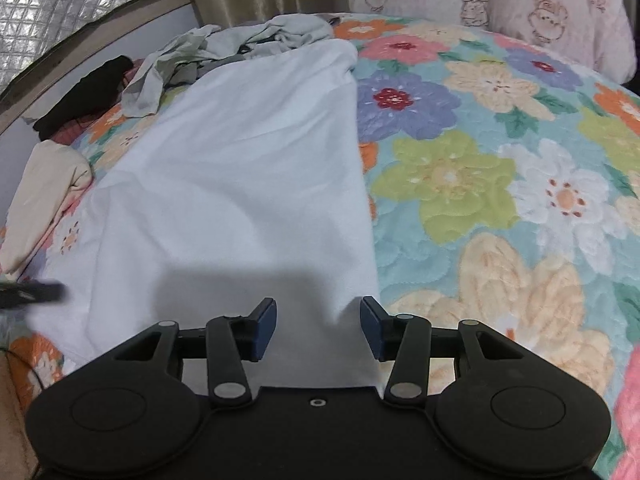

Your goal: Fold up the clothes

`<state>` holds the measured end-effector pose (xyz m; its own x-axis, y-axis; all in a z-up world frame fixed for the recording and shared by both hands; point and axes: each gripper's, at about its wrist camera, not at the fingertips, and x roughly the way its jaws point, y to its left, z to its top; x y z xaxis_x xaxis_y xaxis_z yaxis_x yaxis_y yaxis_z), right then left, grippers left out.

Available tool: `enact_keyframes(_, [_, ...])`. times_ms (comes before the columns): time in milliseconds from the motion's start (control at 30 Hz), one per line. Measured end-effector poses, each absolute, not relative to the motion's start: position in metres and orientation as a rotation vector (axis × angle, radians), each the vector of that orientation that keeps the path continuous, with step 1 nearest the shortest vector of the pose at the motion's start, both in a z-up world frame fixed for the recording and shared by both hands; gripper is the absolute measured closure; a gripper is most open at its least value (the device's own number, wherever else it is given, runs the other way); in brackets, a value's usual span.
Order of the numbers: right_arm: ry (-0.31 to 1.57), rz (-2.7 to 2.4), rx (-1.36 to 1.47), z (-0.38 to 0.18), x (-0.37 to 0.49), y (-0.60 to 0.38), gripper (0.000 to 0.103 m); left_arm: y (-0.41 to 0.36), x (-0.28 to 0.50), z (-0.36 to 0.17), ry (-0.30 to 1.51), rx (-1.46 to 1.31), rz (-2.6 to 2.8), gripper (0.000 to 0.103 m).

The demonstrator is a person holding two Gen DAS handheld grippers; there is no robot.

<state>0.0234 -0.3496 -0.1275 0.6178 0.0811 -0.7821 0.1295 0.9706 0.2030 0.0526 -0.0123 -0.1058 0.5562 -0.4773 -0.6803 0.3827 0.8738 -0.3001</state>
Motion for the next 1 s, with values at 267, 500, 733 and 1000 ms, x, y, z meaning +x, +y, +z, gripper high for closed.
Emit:
enact_keyframes(267, [0.905, -0.022, 0.293, -0.137, 0.004, -0.354, 0.049, 0.017, 0.062, -0.151, 1.104, -0.337, -0.366, 0.098])
enact_keyframes(500, [0.907, 0.022, 0.426, -0.151, -0.016, -0.373, 0.047, 0.022, 0.071, -0.155, 1.153, -0.452, -0.367, 0.048])
enact_keyframes(733, [0.843, 0.166, 0.603, -0.168, -0.014, -0.378, 0.084, 0.01, 0.075, -0.162, 1.178, -0.403, -0.371, 0.045])
enact_keyframes(1000, [0.842, 0.081, 0.343, -0.125, -0.046, -0.364, 0.094, 0.004, 0.07, -0.168, 1.179, -0.442, -0.408, 0.038])
